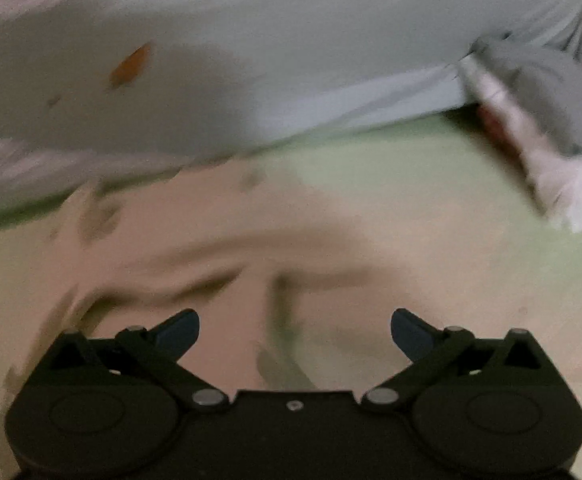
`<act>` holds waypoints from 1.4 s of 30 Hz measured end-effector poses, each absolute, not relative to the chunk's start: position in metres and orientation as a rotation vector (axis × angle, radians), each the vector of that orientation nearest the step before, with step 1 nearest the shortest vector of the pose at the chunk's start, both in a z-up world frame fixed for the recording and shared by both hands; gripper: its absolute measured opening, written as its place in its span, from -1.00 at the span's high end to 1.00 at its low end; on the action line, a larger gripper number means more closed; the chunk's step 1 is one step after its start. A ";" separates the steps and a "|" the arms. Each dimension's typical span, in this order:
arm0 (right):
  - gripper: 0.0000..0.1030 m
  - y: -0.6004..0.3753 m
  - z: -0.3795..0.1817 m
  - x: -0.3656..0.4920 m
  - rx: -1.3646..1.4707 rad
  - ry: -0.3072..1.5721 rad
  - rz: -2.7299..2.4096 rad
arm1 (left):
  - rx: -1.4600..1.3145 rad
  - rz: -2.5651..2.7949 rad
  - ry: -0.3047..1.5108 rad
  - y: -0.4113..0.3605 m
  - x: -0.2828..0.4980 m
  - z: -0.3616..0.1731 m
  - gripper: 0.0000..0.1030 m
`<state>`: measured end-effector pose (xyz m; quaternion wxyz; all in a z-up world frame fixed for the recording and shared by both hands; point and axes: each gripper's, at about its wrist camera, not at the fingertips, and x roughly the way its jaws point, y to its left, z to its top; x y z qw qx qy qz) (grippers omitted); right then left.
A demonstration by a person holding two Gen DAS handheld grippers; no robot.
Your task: Fold clothes
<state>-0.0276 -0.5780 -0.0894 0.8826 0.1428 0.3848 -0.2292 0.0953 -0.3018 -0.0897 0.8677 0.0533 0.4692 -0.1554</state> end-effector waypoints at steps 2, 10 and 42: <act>-1.00 -0.545 -0.094 -0.035 0.284 0.838 -0.427 | 0.124 -0.343 1.005 -0.295 0.075 -0.091 -0.82; -0.30 -0.465 -0.104 -0.049 0.244 0.903 -0.305 | 0.213 -0.457 0.987 -0.255 0.023 -0.083 -0.82; 0.33 -0.427 -0.098 -0.095 0.200 0.920 -0.437 | 0.215 -0.469 0.969 -0.203 -0.012 -0.074 -0.83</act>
